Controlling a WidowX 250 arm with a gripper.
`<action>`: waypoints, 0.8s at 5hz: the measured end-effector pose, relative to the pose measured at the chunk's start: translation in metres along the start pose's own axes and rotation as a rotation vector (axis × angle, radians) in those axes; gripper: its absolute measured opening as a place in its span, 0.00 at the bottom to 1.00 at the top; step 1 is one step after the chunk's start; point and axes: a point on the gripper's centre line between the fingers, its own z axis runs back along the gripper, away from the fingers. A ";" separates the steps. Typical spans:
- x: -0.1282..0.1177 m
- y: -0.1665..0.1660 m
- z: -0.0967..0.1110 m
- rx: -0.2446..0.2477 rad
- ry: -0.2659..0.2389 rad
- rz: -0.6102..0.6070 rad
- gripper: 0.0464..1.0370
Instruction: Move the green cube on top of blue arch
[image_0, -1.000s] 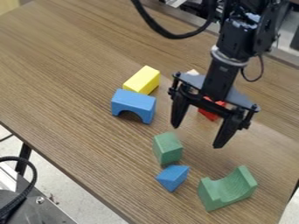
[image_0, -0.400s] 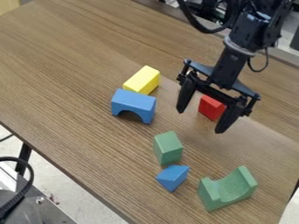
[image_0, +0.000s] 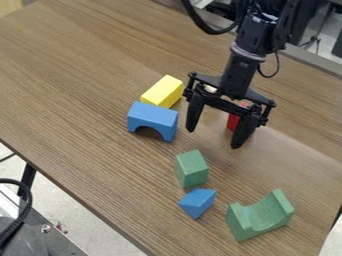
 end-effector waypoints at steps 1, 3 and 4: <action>0.000 0.001 -0.007 -0.013 0.001 -0.001 0.96; 0.000 0.006 -0.012 -0.034 0.014 0.026 0.96; -0.007 0.007 -0.015 -0.058 0.073 0.180 0.96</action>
